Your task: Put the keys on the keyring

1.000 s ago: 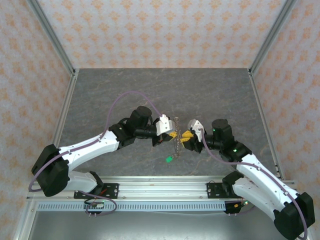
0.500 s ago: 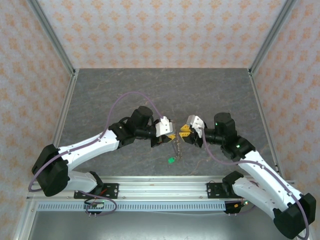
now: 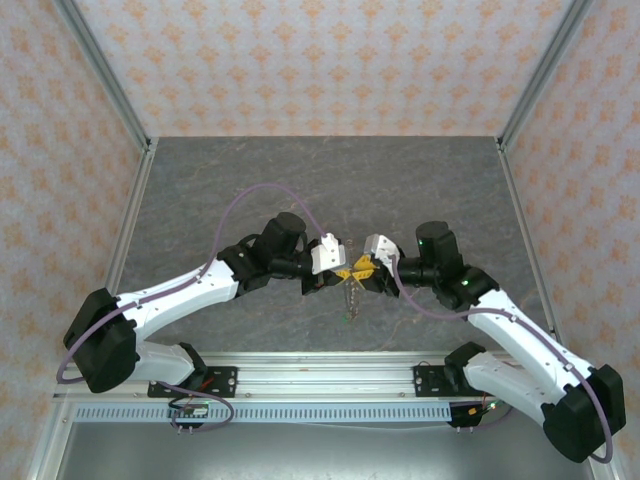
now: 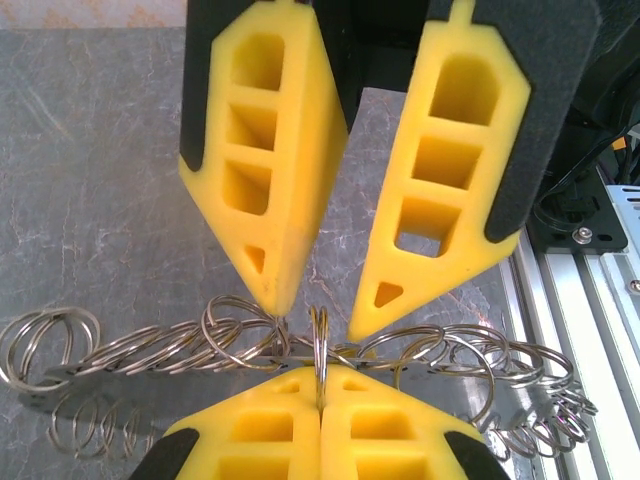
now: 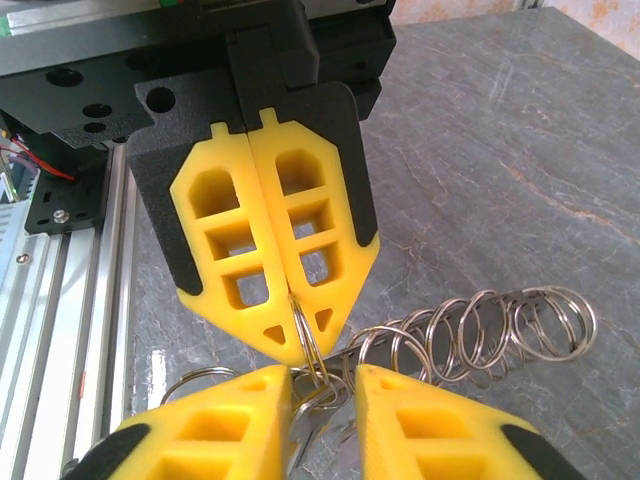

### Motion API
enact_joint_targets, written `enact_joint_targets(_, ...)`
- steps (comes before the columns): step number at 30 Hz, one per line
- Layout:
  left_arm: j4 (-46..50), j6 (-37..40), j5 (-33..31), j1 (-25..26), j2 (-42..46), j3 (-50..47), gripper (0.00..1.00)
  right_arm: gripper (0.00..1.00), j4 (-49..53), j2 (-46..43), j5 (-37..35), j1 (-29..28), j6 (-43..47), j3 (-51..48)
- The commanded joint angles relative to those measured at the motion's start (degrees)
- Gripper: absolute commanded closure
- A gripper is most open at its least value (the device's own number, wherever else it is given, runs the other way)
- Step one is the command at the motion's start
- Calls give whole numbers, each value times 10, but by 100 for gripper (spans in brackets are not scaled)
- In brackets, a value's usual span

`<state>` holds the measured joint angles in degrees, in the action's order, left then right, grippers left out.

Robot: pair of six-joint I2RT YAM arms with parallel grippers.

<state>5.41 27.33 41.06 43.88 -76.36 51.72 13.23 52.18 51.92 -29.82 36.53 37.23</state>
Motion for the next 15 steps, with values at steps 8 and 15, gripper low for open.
enact_joint_targets(8, -12, 3, -6, 5, -2, 17, 98, 99, -2, -1, 18, -7, -4, 32)
enact_joint_targets(15, 7, 7, -38, 6, -6, 23, 89, 100, 173, 27, -101, -42, 25, 120)
